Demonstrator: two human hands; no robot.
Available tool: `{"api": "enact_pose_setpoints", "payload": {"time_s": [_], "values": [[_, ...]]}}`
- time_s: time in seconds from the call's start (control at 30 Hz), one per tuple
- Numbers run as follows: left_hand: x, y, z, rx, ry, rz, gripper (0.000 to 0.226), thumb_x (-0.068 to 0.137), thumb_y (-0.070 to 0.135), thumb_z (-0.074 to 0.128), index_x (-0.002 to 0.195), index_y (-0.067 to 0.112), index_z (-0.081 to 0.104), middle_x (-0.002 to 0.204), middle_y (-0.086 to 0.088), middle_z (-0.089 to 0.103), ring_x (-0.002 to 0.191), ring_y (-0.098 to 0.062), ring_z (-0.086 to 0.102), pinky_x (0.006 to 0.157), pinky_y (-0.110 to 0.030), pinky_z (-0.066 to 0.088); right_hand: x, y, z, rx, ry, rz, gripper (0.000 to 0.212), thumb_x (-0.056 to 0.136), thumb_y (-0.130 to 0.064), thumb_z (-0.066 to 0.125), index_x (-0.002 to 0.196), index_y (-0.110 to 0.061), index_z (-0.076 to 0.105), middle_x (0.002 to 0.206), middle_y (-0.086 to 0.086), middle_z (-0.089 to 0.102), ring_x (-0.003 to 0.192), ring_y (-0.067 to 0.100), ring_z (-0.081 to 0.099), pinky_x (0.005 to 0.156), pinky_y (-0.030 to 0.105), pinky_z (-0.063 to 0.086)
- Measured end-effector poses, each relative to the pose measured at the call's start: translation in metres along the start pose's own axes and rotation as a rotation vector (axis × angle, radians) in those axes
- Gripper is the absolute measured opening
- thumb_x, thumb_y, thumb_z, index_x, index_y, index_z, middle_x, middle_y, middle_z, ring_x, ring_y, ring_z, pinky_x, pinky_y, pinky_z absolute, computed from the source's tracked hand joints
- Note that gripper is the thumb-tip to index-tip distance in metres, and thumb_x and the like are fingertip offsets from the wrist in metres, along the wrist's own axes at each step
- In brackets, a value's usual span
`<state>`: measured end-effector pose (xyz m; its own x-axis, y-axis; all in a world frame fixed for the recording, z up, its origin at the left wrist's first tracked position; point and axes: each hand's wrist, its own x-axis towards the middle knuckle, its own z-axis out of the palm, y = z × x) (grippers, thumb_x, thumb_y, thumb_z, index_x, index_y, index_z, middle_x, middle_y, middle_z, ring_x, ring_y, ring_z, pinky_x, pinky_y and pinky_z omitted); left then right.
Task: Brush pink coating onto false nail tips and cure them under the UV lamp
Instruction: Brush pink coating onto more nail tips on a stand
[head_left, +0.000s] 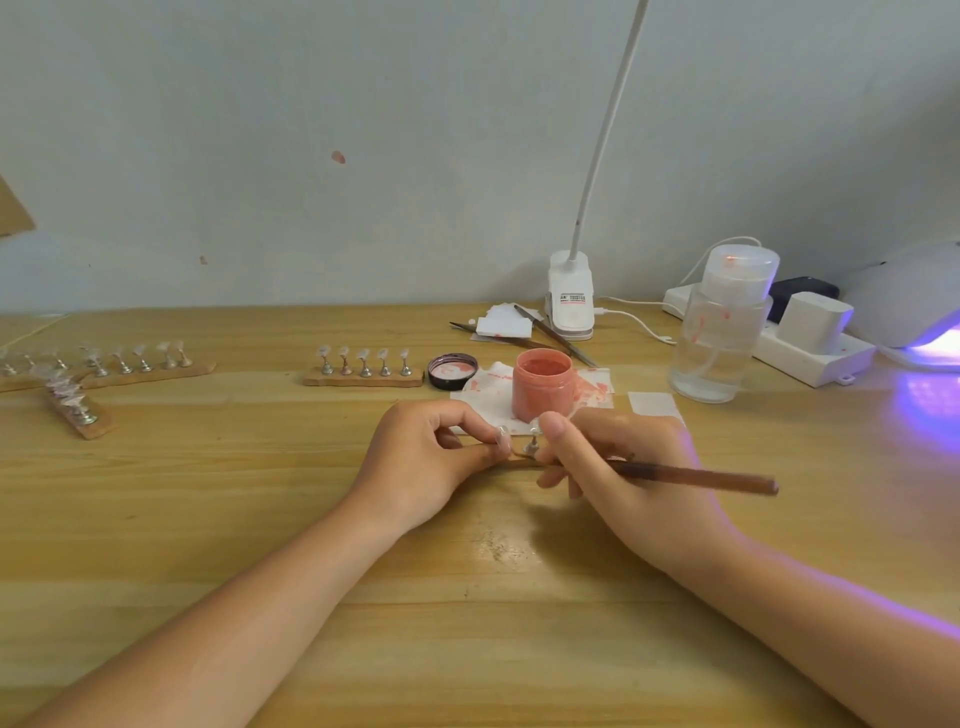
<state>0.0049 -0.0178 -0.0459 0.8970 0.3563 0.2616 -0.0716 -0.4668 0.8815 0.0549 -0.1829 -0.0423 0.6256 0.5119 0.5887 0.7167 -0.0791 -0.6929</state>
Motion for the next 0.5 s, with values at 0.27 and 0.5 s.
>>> {"api": "enact_pose_setpoints", "payload": {"time_s": [0.27,0.5], "values": [[-0.0004,-0.001,-0.0006,0.015,-0.013,0.006,0.021,0.067,0.017,0.079,0.055,0.028,0.066,0.057,0.001,0.061,0.053,-0.008,0.04,0.052,-0.014,0.035,0.0005,0.0027,0.0018,0.035,-0.002,0.021,0.041,0.09,-0.042,0.05,0.065,-0.015,0.067,0.06,-0.006,0.066,0.052,0.005,0.059,0.053,0.024,0.049],[-0.001,0.0012,0.0001,0.015,-0.034,0.032,0.016,0.069,0.013,0.077,0.06,0.022,0.068,0.06,-0.007,0.063,0.055,-0.012,0.041,0.053,-0.018,0.035,0.0003,0.0026,0.0025,0.046,-0.002,-0.015,0.042,0.091,-0.041,0.045,0.066,-0.016,0.068,0.058,-0.011,0.062,0.055,0.001,0.058,0.055,0.012,0.042]]}}
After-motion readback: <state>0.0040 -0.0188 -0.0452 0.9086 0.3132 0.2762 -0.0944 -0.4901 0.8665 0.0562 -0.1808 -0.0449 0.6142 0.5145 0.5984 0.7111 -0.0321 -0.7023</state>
